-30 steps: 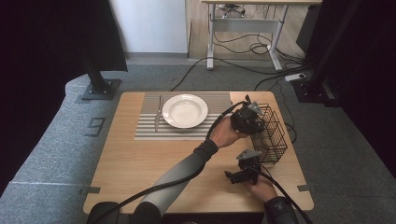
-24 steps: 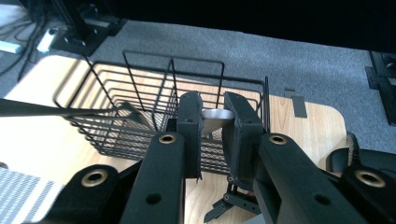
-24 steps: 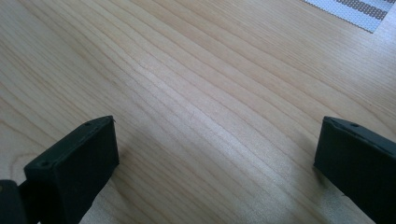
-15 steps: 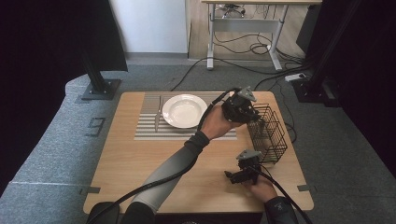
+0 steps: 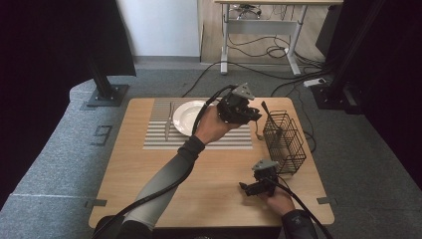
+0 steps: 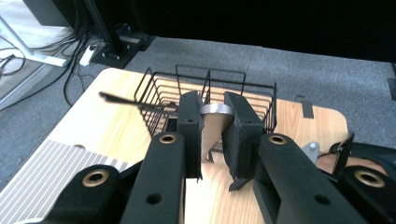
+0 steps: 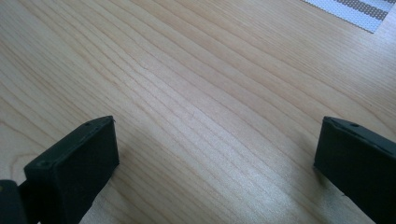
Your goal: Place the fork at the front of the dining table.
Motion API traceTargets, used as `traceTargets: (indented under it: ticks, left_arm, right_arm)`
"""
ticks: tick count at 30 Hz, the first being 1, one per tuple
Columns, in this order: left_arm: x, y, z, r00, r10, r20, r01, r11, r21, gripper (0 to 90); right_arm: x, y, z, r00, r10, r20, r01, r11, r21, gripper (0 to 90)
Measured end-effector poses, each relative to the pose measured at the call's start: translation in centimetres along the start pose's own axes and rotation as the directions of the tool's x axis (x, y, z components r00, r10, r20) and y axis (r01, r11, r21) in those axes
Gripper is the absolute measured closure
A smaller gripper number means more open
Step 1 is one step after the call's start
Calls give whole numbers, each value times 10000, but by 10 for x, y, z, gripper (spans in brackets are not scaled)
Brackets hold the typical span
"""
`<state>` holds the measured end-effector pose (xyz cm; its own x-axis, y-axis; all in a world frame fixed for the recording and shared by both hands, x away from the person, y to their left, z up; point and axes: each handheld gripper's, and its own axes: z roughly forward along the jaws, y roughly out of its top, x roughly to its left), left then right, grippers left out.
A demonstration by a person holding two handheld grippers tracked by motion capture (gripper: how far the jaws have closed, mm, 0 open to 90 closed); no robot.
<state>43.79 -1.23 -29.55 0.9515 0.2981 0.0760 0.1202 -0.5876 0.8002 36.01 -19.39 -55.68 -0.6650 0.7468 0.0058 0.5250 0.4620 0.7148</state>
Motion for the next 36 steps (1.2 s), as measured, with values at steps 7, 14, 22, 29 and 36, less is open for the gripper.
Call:
traceTargets:
  ticks: [7, 14, 22, 29, 36]
  left_arm:
    - [7, -24, -14, 10000, -96, -13, 96, 9997, 226, 776]
    - [8, -51, -21, 9997, -91, 229, 78, 9984, 553, 776]
    - [8, -91, -28, 9981, 4, 608, -46, 9976, 689, 776]
    - [7, -114, -29, 9949, 67, 1009, -142, 9972, 729, 776]
    - [5, -128, -26, 9886, 342, 1465, -481, 9946, 925, 776]
  right_arm:
    - [0, 2, 2, 9999, -80, -61, 80, 10000, -7, 0]
    - [0, 2, 2, 9999, -117, -118, 118, 9999, 17, 0]
    - [1, 6, 2, 9992, -368, -132, 371, 9991, 224, 0]
    - [9, 21, -1, 9895, -1334, -558, 1344, 9908, 144, 32]
    - [10, 52, -5, 9751, -1448, -1681, 1342, 9883, -726, 190]
